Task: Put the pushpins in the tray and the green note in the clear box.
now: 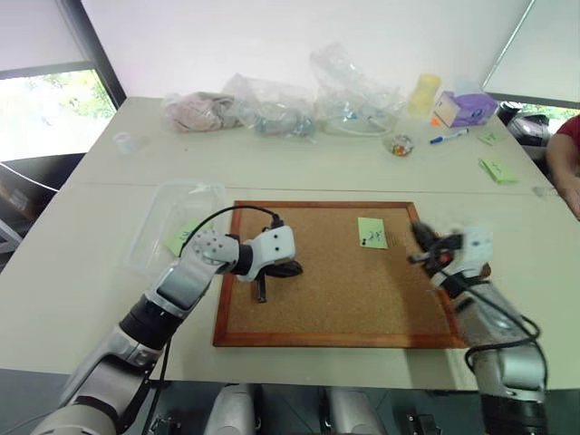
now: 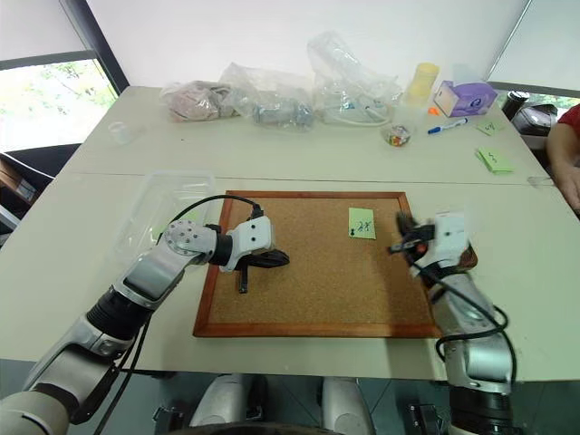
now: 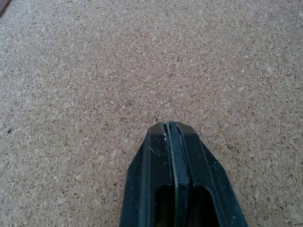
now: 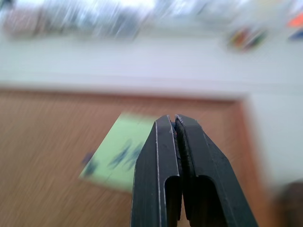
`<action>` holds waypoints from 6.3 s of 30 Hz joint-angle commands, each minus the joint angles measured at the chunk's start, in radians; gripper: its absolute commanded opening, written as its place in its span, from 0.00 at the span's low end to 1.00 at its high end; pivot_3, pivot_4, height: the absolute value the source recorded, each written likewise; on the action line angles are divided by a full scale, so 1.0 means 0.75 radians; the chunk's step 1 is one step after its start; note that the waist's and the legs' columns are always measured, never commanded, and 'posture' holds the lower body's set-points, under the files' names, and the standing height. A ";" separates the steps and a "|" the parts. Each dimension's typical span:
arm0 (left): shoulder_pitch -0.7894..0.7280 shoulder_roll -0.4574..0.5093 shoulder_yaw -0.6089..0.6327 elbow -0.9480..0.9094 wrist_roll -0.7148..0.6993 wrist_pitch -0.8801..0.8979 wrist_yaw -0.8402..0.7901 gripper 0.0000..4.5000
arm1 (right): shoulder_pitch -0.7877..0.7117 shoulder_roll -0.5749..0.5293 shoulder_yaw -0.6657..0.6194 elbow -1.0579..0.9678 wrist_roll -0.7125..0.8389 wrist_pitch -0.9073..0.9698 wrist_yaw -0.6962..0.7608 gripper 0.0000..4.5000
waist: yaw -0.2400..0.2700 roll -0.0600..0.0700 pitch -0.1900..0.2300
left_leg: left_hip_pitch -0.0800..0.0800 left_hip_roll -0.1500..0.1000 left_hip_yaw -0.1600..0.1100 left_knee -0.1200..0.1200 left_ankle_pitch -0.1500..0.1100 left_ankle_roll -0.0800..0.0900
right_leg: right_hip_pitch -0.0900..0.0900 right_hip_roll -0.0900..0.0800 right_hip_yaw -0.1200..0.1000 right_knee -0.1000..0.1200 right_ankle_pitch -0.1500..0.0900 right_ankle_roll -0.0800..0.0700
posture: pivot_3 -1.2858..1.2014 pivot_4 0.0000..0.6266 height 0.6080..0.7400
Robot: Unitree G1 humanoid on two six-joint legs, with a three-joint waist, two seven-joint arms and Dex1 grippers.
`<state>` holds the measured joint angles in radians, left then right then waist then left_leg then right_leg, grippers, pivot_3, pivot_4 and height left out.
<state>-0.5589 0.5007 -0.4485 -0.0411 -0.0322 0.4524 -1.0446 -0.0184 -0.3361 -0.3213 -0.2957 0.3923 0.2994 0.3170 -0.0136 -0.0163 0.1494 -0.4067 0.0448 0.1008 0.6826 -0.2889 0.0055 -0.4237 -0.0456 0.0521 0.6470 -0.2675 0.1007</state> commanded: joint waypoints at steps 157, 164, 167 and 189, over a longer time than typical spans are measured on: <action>-0.802 -0.783 0.871 1.184 -0.740 0.598 0.408 0.00 | -0.080 -0.105 0.240 -0.683 -0.162 0.298 -0.010 0.00 | 0.002 -0.013 0.005 | -0.005 -0.007 -0.010 0.000 0.000 0.001 | -0.002 -0.001 -0.004 -0.001 0.000 0.008 | 0.52 0.24 0.98; -0.666 -0.732 0.729 0.853 -0.730 0.689 0.304 0.00 | 0.008 0.001 -0.112 -0.514 -0.083 0.373 -0.178 0.00 | 0.003 -0.013 0.005 | -0.007 -0.007 -0.011 0.000 0.000 0.001 | -0.002 -0.002 -0.004 -0.002 0.000 0.008 | 0.52 0.24 0.98; -0.556 -0.692 0.652 0.603 -0.780 0.755 0.250 0.00 | 0.054 -0.051 -0.171 -0.376 -0.124 0.401 -0.191 0.00 | 0.001 -0.012 0.004 | -0.006 -0.007 -0.011 0.000 0.000 0.000 | -0.002 -0.003 -0.003 -0.001 0.000 0.008 | 0.52 0.24 0.98; -0.352 -0.697 0.615 0.249 -0.886 0.774 0.362 0.00 | 0.009 -0.164 -0.192 0.118 -0.145 0.328 -0.090 0.41 | 0.000 -0.009 0.004 | -0.005 -0.008 -0.011 0.000 0.000 0.000 | -0.001 -0.002 -0.002 0.000 0.000 0.008 | 0.52 0.24 0.98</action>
<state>-0.8214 -0.0133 0.0156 0.1837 -0.6686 1.0423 -0.7727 -0.0028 -0.4451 -0.4401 -0.1988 0.2724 0.5613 0.2472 -0.0139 -0.0230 0.1524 -0.4105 0.0387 0.0925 0.6823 -0.2888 0.0056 -0.4246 -0.0468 0.0503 0.6469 -0.2675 0.1065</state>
